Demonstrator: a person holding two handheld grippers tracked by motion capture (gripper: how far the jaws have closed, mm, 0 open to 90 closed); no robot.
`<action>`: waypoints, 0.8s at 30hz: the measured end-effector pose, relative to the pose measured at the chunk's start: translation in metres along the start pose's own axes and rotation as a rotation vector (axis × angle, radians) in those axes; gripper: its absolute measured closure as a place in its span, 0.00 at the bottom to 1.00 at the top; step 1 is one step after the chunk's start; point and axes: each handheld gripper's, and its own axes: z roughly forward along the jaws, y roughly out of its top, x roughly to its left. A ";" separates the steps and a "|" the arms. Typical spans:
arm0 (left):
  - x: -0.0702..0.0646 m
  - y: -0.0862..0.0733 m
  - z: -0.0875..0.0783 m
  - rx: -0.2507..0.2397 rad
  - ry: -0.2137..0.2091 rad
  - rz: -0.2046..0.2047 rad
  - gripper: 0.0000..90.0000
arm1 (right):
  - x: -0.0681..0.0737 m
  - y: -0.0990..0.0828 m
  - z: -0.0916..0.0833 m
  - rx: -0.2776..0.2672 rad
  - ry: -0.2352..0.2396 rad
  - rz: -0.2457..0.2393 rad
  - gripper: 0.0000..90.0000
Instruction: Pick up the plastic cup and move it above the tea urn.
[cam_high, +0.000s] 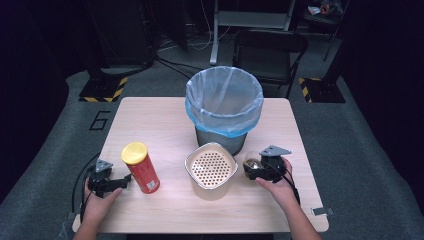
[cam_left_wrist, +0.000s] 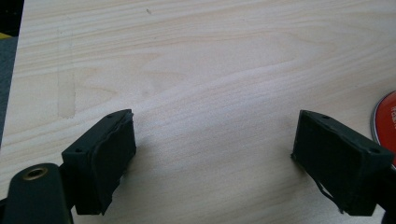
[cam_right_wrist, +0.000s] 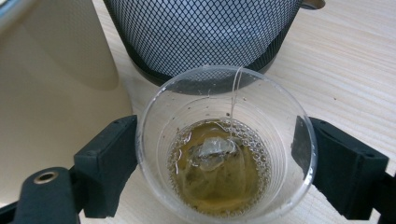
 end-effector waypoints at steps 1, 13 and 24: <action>0.000 0.000 0.000 -0.002 -0.004 -0.006 0.14 | 0.000 0.000 0.000 0.000 0.000 0.000 0.17; 0.000 0.000 0.000 -0.002 -0.001 -0.001 0.14 | 0.000 -0.005 0.012 0.011 -0.031 -0.022 0.27; 0.000 0.000 0.000 0.001 -0.003 -0.004 0.14 | -0.004 -0.008 0.004 -0.019 -0.039 -0.035 0.31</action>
